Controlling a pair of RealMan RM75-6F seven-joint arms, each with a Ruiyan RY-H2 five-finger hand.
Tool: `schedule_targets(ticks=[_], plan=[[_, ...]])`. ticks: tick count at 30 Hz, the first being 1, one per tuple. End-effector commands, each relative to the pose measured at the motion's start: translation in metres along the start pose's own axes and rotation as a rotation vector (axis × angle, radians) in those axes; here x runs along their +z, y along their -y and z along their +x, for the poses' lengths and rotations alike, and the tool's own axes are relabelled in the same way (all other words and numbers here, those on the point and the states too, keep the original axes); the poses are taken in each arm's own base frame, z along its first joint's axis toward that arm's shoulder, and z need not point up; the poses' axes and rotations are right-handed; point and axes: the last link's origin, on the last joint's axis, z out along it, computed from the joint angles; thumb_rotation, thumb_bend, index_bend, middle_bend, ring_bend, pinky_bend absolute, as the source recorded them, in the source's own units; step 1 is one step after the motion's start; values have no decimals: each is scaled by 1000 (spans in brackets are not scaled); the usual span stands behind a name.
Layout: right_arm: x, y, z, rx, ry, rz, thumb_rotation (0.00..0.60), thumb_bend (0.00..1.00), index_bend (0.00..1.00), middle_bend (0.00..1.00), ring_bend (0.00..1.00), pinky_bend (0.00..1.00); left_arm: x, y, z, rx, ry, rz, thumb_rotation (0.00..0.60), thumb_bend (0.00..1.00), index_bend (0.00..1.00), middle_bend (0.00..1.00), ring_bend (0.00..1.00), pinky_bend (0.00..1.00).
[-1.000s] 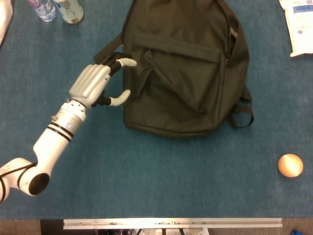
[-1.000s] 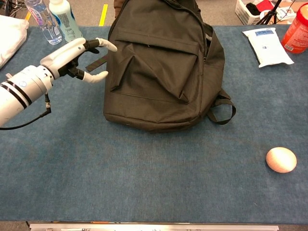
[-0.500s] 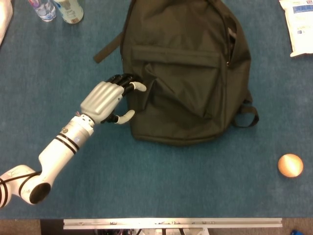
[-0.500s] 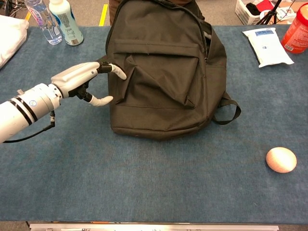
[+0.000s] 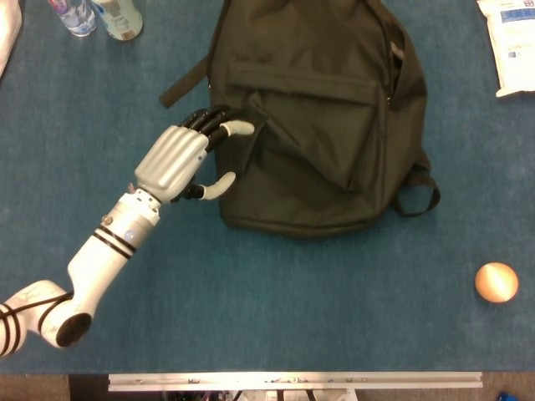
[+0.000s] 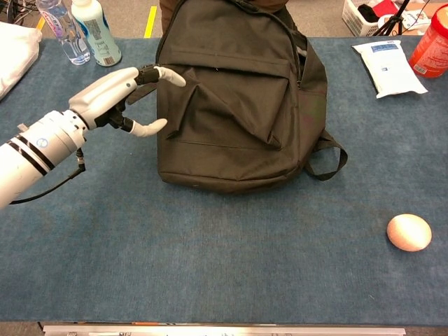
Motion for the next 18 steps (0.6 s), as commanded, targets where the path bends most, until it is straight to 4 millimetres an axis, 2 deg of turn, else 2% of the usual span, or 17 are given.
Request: schedule_targets(ticks=[1,7,13,18], plan=[[0,-1,0,0,0,-3,600,94,19,201,50,121,8,1,-5,-13,15,14,600,356,167,93,64,145],[-2,-2,0,0,1,-11,600,94,19,201,50,121,2,2,-13,29,91,28,600,356,176,120,84,145],[-2,-3,0,5,-1,-13,600,94,19,202,50,121,-19,-5,-7,74,82,-1,600,356,251,231,157,145],[-1,-6,1,8,-5,-18,600,94,19,202,50,121,-23,-9,0,68,54,-12,600,356,297,304,235,158]])
